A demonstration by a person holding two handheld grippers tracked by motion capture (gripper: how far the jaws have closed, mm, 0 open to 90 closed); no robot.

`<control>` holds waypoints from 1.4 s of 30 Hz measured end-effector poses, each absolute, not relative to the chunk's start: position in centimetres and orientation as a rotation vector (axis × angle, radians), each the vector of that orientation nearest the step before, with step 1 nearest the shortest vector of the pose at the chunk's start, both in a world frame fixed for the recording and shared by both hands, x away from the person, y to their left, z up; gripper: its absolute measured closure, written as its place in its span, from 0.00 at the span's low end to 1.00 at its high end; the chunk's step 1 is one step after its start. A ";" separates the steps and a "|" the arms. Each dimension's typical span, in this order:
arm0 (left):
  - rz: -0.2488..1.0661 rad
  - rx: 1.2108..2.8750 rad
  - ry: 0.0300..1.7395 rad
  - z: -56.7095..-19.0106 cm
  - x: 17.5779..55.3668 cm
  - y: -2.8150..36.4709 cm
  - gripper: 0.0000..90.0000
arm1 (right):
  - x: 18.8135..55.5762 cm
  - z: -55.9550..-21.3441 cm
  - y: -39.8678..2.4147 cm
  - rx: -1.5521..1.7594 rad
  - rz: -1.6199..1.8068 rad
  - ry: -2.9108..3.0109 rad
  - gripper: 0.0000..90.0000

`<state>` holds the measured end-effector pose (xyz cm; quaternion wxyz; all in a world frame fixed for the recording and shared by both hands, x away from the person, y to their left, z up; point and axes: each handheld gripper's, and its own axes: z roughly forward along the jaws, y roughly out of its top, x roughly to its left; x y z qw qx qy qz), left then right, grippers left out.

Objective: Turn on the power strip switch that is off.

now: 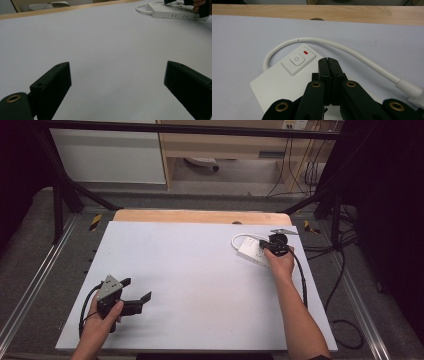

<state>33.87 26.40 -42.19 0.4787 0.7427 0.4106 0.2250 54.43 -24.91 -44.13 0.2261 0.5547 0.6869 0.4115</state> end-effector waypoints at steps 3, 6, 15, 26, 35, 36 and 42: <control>0.549 1.812 1.003 -42.2 33.9 26.4 0.08 | 54.4 -44.1 -24.9 1.527 1.137 1.892 1.00; 0.551 1.813 1.003 -42.2 33.9 26.4 0.08 | 54.4 -44.0 -24.9 1.526 1.138 1.889 1.00; 0.550 1.814 1.003 -42.2 33.9 26.4 0.08 | 54.4 -43.8 -25.0 1.519 1.141 1.880 1.00; 0.550 1.815 1.003 -42.2 33.8 26.4 0.08 | 53.8 -42.9 -24.6 1.468 1.195 1.856 0.96; 0.549 1.816 1.002 -42.2 33.9 26.4 0.08 | 53.5 -42.5 -24.5 1.455 1.206 1.858 0.90; 0.549 1.816 1.002 -42.2 33.9 26.4 0.08 | 53.4 -42.4 -24.5 1.456 1.209 1.858 0.89; 0.550 1.816 1.003 -42.2 33.9 26.4 0.08 | 53.2 -41.9 -24.4 1.443 1.218 1.851 0.87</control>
